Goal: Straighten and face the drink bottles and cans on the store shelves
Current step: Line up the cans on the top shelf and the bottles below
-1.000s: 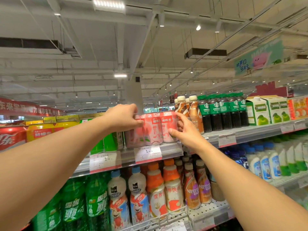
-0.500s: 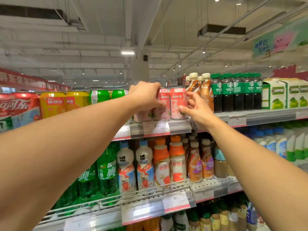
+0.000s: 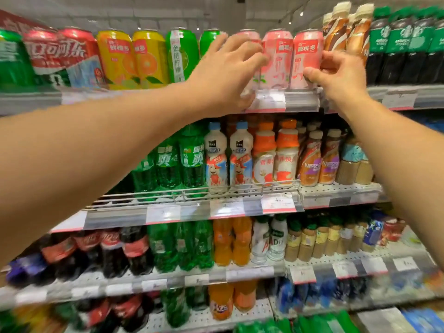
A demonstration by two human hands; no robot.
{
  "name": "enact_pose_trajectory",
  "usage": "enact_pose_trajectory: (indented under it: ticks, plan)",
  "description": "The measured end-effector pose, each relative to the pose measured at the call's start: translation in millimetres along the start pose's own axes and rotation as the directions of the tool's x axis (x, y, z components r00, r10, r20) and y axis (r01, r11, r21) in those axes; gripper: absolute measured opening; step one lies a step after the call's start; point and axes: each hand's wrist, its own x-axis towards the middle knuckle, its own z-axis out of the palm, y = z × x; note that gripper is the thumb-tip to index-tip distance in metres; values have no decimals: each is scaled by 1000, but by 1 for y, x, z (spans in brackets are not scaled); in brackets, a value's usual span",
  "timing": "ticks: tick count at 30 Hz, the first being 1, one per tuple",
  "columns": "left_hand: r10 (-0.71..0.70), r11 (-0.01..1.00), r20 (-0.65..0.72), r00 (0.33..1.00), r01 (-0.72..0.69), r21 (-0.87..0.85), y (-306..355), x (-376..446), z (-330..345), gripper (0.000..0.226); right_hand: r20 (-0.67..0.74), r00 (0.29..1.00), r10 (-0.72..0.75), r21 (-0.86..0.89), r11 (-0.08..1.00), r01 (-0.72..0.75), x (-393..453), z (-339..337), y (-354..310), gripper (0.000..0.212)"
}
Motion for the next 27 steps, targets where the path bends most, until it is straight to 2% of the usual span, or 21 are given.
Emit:
enact_pose_trajectory:
  ticks: [6, 10, 12, 15, 18, 21, 24, 27]
  plan:
    - [-13, 999, 60, 998, 15, -32, -2, -66, -8, 53, -81, 997, -11, -65, 998, 6, -16, 13, -6, 47]
    - [-72, 992, 104, 992, 82, -93, -2, -104, -11, 45, -257, 959, -116, -191, 979, 67, -52, 39, -13, 54]
    - [-73, 989, 106, 992, 86, -118, -1, -122, -13, 45, -281, 933, -225, -191, 966, 175, -92, 58, -21, 47]
    - [-96, 983, 129, 987, 114, -147, -1, -150, -22, 47, -116, 910, -398, -173, 910, 376, -151, 89, -34, 35]
    - [-156, 967, 147, 977, 181, -177, -3, -181, -34, 44, 61, 883, -465, -102, 877, 469, -190, 111, -42, 30]
    - [-260, 931, 176, 950, 294, -214, -8, -222, -48, 43, 204, 825, -527, -21, 840, 542, -213, 123, -53, 30]
    - [-362, 885, 234, 902, 412, -218, -10, -269, -65, 44, 365, 766, -529, 38, 831, 555, -231, 134, -67, 37]
    - [-429, 844, 284, 858, 492, -213, -10, -316, -81, 46, 514, 716, -473, 98, 861, 499, -252, 144, -82, 47]
